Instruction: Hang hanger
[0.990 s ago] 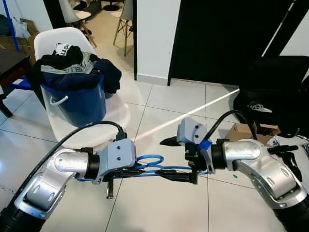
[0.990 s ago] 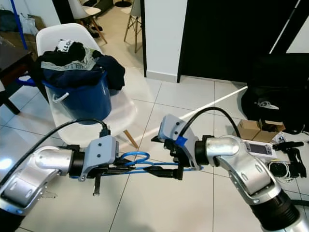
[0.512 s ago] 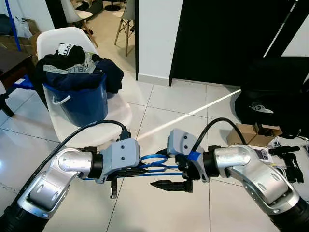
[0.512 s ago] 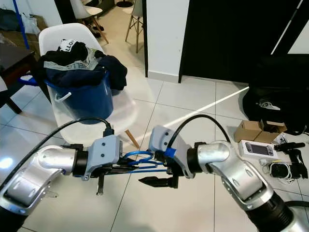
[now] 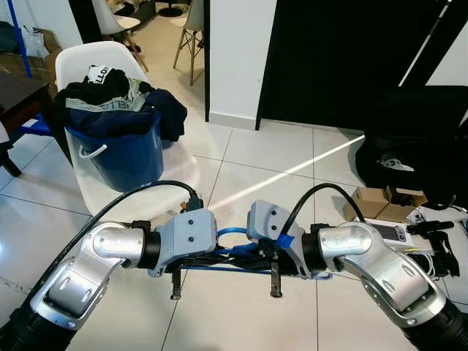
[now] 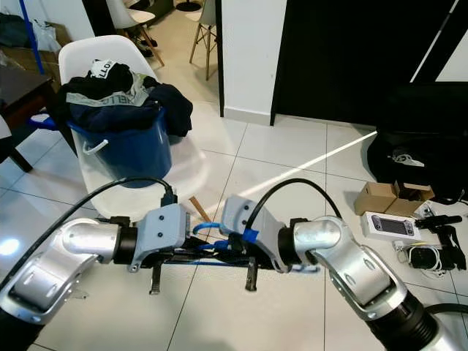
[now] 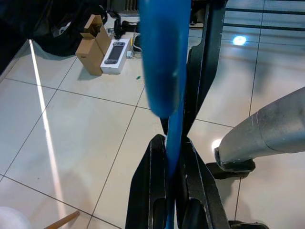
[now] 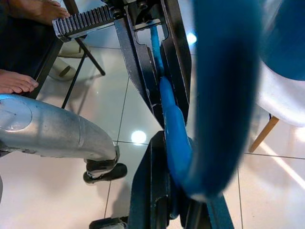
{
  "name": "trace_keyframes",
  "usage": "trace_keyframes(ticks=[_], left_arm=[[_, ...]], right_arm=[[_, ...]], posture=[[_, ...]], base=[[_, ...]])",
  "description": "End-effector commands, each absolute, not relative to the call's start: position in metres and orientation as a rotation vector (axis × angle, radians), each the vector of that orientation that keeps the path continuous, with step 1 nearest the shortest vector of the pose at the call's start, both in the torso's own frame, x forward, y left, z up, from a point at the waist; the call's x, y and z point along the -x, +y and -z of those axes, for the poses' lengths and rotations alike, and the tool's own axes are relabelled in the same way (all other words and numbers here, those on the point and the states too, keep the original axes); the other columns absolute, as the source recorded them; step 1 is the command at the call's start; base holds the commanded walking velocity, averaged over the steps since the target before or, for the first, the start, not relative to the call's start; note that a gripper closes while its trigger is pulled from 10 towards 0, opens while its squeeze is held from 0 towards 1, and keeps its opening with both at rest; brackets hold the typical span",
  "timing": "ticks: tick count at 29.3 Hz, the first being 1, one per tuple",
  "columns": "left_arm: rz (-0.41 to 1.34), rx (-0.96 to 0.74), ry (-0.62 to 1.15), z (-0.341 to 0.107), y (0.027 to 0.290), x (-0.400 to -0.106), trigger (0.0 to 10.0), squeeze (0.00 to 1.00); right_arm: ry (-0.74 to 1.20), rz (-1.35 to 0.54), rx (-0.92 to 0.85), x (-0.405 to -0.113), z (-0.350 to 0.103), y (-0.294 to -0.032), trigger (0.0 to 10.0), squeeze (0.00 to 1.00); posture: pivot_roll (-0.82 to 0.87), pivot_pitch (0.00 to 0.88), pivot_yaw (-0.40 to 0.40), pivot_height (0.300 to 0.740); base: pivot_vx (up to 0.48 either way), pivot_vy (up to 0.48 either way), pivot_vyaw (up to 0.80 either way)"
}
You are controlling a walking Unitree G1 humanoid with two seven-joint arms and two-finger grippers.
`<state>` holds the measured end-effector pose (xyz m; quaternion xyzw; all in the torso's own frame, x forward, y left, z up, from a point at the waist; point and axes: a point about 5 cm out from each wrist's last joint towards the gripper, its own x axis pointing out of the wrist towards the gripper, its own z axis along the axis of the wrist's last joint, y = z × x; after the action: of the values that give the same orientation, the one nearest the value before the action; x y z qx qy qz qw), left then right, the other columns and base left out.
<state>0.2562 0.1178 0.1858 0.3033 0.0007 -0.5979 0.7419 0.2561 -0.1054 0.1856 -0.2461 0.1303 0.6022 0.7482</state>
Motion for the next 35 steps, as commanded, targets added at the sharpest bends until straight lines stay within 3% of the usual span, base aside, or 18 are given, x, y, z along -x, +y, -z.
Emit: trace_keyframes(ticks=[1,14,15,30,35], left_arm=[[1.351,-0.68,-0.001,-0.184,0.111,-0.25,10.0,0.0],[1.354,-0.737,0.029,-0.179,0.115,-0.25,10.0,0.0],[1.351,-0.722,0.033,-0.179,0.116,-0.25,10.0,1.0],[1.382,-0.684,0.039,-0.187,0.123,-0.247,10.0,1.0],[1.314,-0.677,-0.01,-0.199,0.129,-0.254,10.0,1.0]], right_arm=[[0.292,-1.321,0.55,-0.255,-0.183,-0.104,0.0,0.0],[0.297,-1.322,0.577,-0.255,-0.18,-0.105,0.0,0.0],[0.298,-1.32,0.581,-0.256,-0.18,-0.105,0.0,0.0],[0.295,-1.284,0.604,-0.26,-0.18,-0.108,0.0,0.0],[0.297,-1.209,0.597,-0.269,-0.179,-0.112,0.0,0.0]], posture=[[0.01,0.121,-0.001,0.74],[0.01,0.12,-0.002,0.74],[0.01,0.12,-0.001,0.74],[0.01,0.119,-0.002,0.74],[0.01,0.118,-0.007,0.74]], base=[[0.0,0.0,0.0],[0.0,0.0,0.0],[0.0,0.0,0.0],[0.0,0.0,0.0],[0.0,0.0,0.0]])
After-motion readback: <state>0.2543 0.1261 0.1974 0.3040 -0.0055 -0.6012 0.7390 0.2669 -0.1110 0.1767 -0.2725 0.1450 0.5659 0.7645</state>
